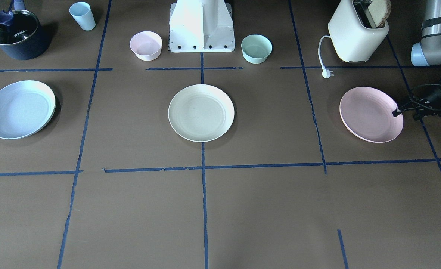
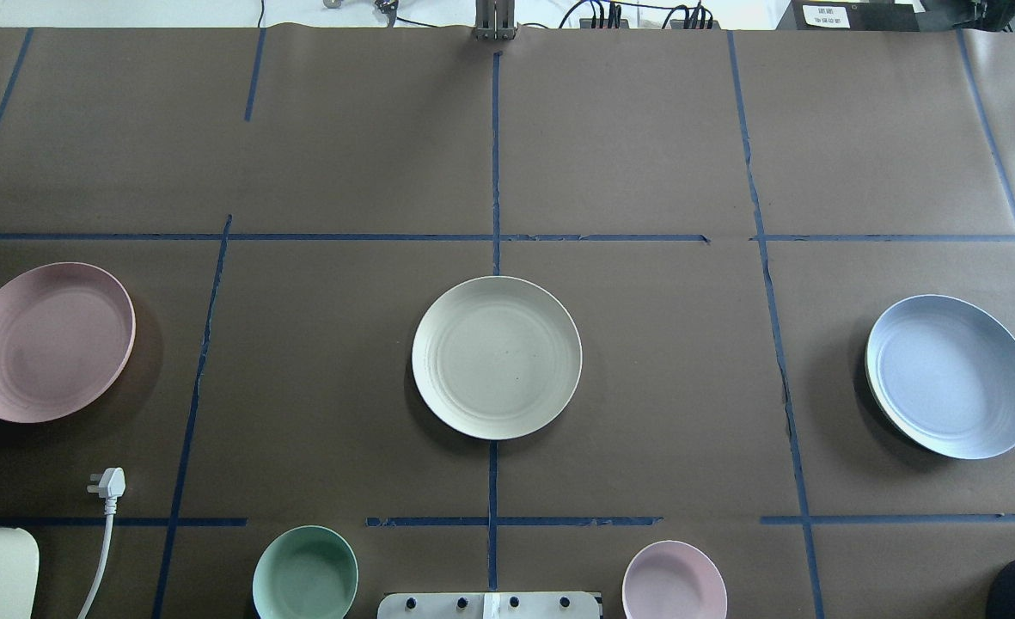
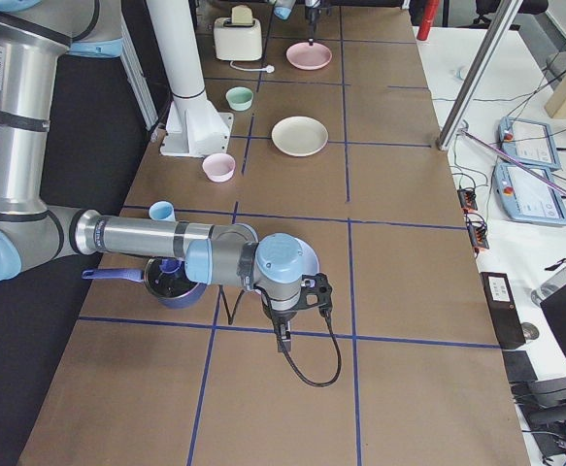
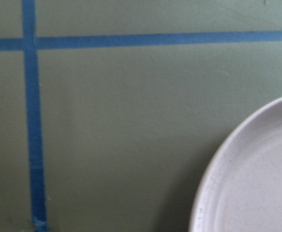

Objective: Stack three plates with pink and blue
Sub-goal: 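Reach the left gripper to the pink plate's rim and grasp it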

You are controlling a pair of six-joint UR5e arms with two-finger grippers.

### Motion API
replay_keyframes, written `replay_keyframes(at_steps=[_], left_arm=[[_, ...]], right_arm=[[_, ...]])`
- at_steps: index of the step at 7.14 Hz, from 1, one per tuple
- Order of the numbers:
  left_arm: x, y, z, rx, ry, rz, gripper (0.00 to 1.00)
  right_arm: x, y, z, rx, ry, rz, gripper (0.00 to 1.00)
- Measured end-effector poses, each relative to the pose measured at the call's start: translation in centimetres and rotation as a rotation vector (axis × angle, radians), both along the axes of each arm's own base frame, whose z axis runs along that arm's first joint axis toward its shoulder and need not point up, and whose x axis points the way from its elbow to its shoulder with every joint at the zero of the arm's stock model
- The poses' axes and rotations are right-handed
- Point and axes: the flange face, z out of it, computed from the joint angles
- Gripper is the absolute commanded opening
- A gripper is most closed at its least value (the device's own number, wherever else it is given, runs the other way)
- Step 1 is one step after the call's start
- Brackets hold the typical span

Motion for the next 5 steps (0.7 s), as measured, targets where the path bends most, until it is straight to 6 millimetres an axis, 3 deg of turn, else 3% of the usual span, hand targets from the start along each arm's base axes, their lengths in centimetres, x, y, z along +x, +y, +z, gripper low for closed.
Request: replay_keyframes(at_steps=[5], left_arm=[[0.8, 0.4, -1.2, -0.049, 0.088, 0.063, 0.00]], right_arm=[[0.0, 0.0, 0.0, 0.000, 0.000, 0.000, 1.00]])
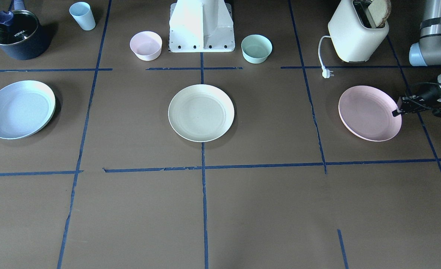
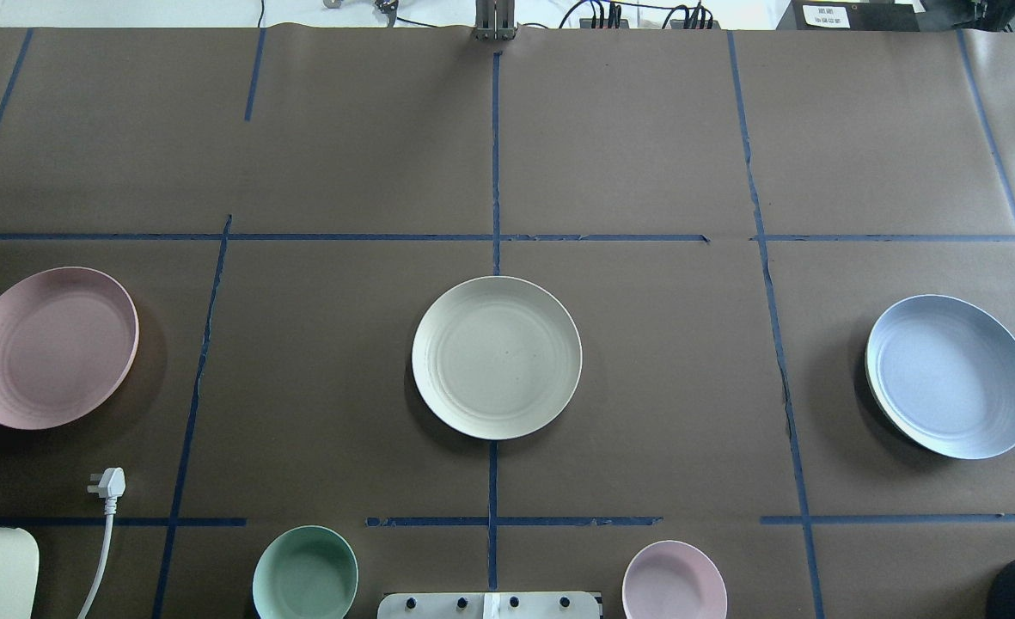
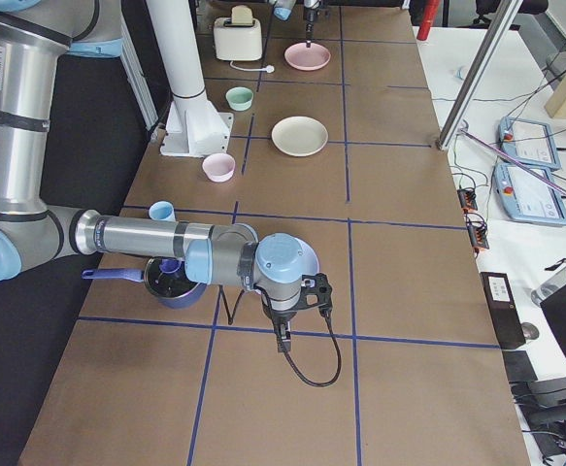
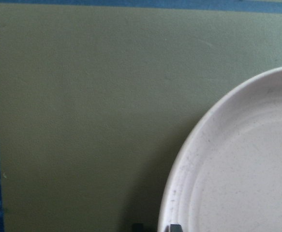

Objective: Stack three plates with pink and blue
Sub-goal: 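Reach the left gripper to the pink plate's rim and grasp it, then lift the pink plate with the left gripper and carry it over the cream plate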

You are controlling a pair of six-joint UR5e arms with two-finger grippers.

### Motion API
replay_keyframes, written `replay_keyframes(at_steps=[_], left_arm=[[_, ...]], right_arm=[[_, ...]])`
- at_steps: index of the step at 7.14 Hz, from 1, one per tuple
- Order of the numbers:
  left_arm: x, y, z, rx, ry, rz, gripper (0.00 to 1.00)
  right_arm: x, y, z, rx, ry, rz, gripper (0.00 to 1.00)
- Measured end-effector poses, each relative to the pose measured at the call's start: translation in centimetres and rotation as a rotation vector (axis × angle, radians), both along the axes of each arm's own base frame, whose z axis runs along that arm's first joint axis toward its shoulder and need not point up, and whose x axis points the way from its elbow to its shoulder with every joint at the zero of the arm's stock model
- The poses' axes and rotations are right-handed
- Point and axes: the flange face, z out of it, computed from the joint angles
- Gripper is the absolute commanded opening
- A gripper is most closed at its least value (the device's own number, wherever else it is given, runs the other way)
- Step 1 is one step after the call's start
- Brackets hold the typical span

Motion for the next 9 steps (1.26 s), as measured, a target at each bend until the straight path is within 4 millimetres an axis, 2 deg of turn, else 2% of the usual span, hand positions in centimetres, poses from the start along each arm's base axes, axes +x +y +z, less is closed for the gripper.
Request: replay_keyframes(at_steps=[1, 2, 3, 5, 6, 7, 9], left_arm=[[0.2, -0.5, -1.5, -0.030, 0.071, 0.037, 0.00], [0.4, -1.9, -3.8, -0.053, 0.124, 0.041, 0.00], [1.0, -3.9, -7.0, -0.074, 0.160, 0.021, 0.00], [3.3, -7.9, -17.0, -0.127, 0.230, -0.045, 0.00], [6.2, -8.9, -21.9, -0.139, 0.254, -0.057, 0.00], [11.1, -8.4, -26.0, -0.150, 0.261, -0.065, 0.00], [22.6, -5.8, -32.5, -0.172, 0.257, -0.107, 0.00]], right_arm=[[0.0, 0.0, 0.0, 0.000, 0.000, 0.000, 1.00], [0.0, 0.0, 0.0, 0.000, 0.000, 0.000, 1.00], [0.0, 0.0, 0.0, 0.000, 0.000, 0.000, 1.00], [0.0, 0.0, 0.0, 0.000, 0.000, 0.000, 1.00], [0.0, 0.0, 0.0, 0.000, 0.000, 0.000, 1.00], [0.0, 0.0, 0.0, 0.000, 0.000, 0.000, 1.00], [0.0, 0.0, 0.0, -0.001, 0.000, 0.000, 1.00]])
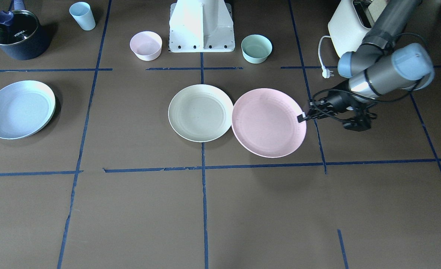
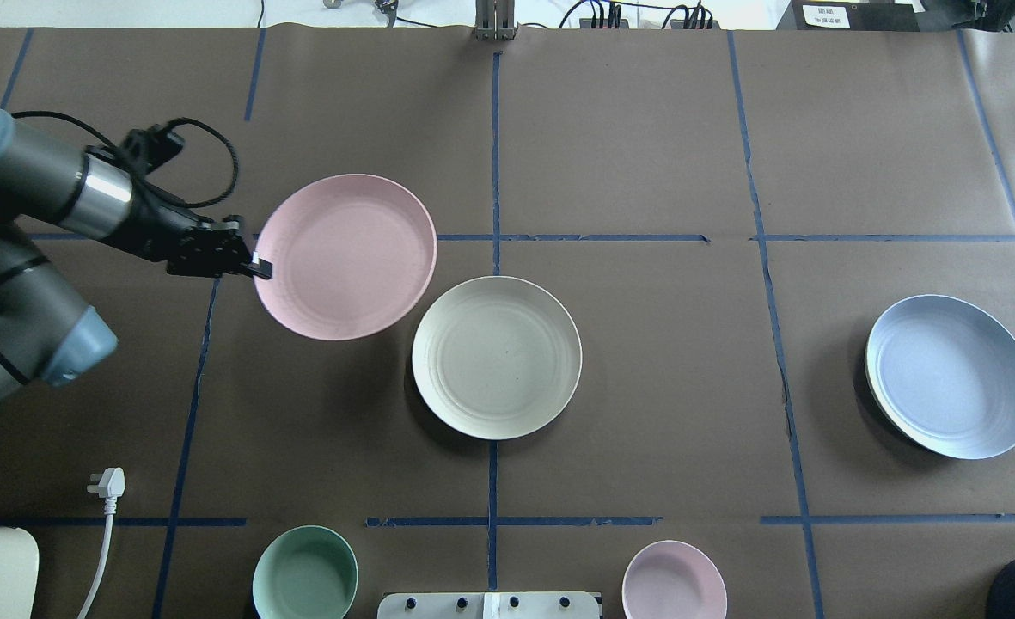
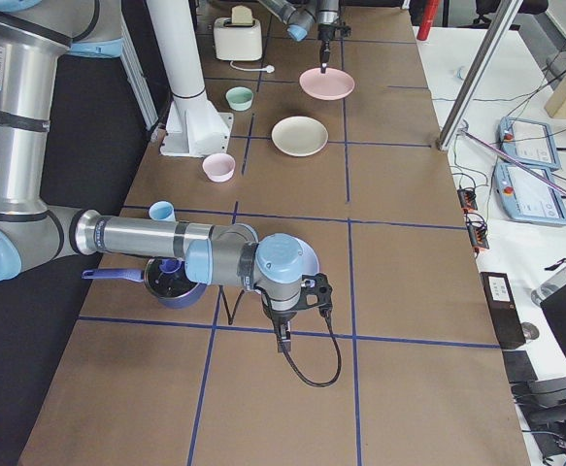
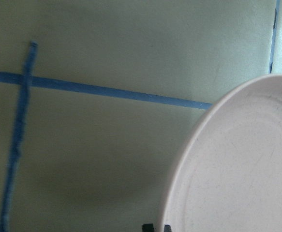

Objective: Stack three plates with pink and blue
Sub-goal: 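Lift the pink plate with the left gripper and carry it over the cream plate, then lower the pink plate onto the cream plate, open left gripper, withdraw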

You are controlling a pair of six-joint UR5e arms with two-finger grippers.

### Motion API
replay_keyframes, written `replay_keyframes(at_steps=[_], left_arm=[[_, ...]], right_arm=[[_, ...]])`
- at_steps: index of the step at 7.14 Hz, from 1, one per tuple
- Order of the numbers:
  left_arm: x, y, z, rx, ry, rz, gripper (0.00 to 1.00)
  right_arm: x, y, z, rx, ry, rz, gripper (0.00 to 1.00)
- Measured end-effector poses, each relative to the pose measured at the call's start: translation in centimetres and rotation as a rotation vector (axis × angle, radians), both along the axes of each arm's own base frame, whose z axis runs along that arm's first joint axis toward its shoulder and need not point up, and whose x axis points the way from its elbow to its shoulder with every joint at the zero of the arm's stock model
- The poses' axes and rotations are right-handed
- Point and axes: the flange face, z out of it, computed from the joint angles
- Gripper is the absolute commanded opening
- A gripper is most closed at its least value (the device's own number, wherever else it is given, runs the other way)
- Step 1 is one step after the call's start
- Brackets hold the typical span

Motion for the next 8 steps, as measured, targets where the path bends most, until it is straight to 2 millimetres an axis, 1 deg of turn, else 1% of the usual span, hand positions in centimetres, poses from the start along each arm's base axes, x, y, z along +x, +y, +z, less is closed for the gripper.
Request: replay_keyframes(at_steps=[1, 2, 3, 4, 5, 6, 7, 8], left_arm=[[5.3, 1.6, -3.0, -0.006, -0.015, -0.010, 0.00], [8.7, 2.9, -5.2, -0.009, -0.025, -0.013, 0.00], [10.6, 3.9, -6.6, -0.012, -0.026, -0.009, 0.00], [11.5, 4.5, -7.4, -0.011, -0.023, -0.004, 0.00], [11.9, 4.8, -7.8, -0.009, -0.019, 0.000, 0.00], [12.3, 5.3, -8.0, -0.006, -0.017, 0.004, 0.23], [12.9, 5.9, -8.1, -0.003, -0.019, 0.007, 0.99], [13.5, 6.4, -7.9, 0.002, -0.023, 0.006, 1.00]], right_arm=[[0.0, 0.0, 0.0, -0.001, 0.000, 0.000, 1.00], [0.0, 0.0, 0.1, -0.002, -0.001, 0.000, 1.00], [0.0, 0.0, 0.1, -0.003, -0.001, 0.000, 1.00], [0.0, 0.0, 0.2, -0.005, -0.002, 0.000, 1.00], [0.0, 0.1, 0.2, -0.006, -0.002, 0.001, 1.00], [0.0, 0.1, 0.2, -0.007, -0.002, 0.001, 1.00], [0.0, 0.1, 0.3, -0.007, -0.002, 0.001, 1.00], [0.0, 0.1, 0.3, -0.008, -0.002, 0.001, 1.00]])
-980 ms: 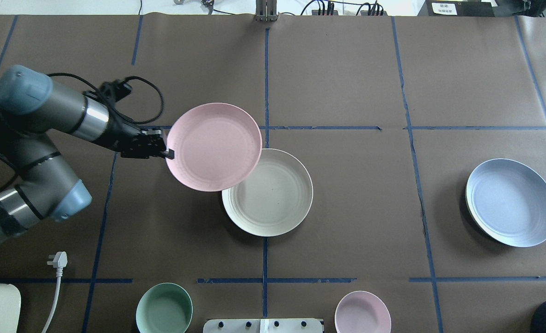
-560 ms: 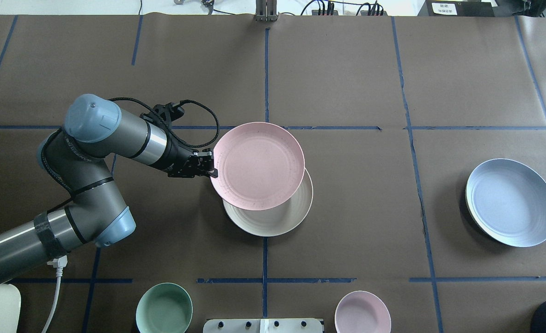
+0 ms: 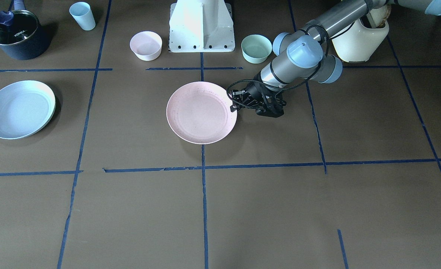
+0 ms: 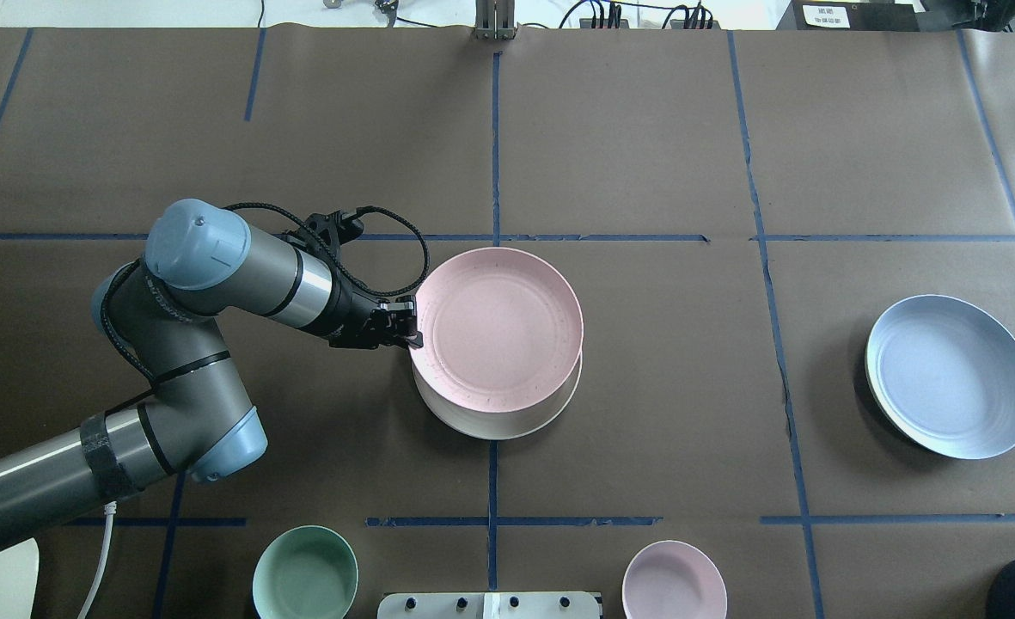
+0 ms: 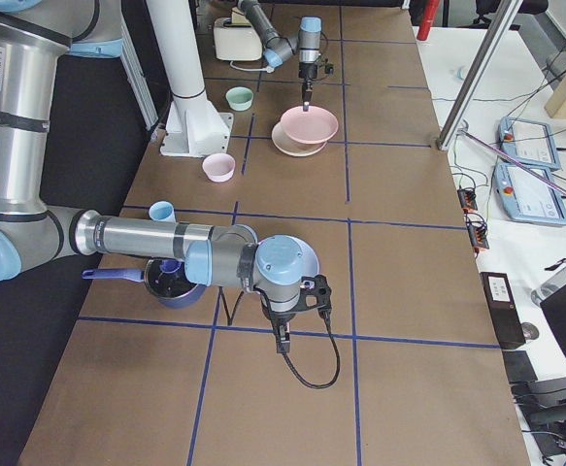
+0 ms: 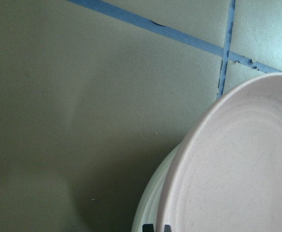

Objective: Stack three plates with pink and blue
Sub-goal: 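Lower the pink plate onto the cream plate, open left gripper, withdraw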

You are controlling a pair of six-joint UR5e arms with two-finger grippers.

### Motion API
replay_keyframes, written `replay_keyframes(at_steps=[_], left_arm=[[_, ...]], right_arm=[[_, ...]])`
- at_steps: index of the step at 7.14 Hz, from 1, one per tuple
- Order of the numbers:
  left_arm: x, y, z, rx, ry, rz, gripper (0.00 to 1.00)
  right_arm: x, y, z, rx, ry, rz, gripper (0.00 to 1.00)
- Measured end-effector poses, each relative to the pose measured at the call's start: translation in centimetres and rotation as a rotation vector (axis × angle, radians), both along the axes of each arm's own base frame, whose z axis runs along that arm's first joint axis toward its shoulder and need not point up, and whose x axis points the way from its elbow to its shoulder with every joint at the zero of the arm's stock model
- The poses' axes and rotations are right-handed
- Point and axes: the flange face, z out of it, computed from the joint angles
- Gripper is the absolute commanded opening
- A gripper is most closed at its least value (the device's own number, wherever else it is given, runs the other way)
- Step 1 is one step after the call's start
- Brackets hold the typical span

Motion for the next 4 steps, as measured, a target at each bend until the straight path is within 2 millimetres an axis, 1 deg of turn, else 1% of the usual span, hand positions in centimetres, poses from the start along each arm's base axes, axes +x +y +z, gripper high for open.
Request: replay_keyframes(at_steps=[2, 3, 4], left_arm=[[0.4, 0.5, 0.5, 0.006, -0.015, 0.008, 1.00], [-0.7, -0.4, 0.8, 0.019, -0.035, 0.024, 1.00], [-3.7, -2.3, 1.3, 0.056, -0.067, 0.046, 1.00]], right_arm=[[0.0, 0.0, 0.0, 0.000, 0.000, 0.001, 1.00], [0.0, -0.1, -0.1, 0.003, 0.000, -0.001, 1.00], [-0.1, -0.2, -0.4, 0.009, -0.008, -0.002, 1.00]])
